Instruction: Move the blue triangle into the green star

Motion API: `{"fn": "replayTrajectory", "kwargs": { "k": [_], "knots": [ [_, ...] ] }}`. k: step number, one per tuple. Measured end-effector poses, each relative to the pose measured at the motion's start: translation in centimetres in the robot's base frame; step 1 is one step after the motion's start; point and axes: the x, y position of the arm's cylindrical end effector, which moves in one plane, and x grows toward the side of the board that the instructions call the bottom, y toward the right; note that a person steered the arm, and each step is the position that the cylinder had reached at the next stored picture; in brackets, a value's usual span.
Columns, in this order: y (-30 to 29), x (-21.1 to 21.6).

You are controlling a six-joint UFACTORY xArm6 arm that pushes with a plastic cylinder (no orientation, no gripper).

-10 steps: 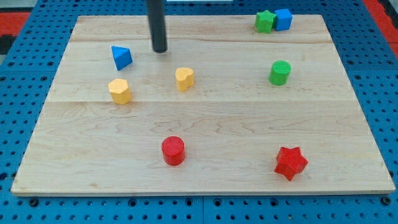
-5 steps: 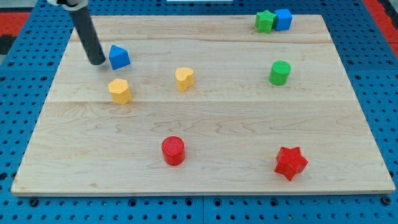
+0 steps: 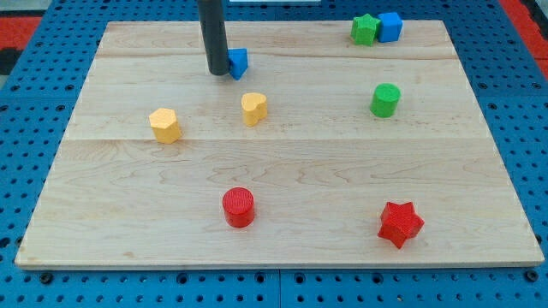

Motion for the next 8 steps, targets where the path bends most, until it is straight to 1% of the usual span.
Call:
{"fn": "replayTrajectory", "kwargs": {
  "k": [1, 2, 3, 4, 5, 7, 8],
  "knots": [
    [0.4, -3.1],
    [2.8, -3.3],
    [3.8, -2.3],
    [3.5, 0.4],
    [5.6, 1.1],
    [8.8, -3.1],
    [9.5, -4.5]
  ]
}}
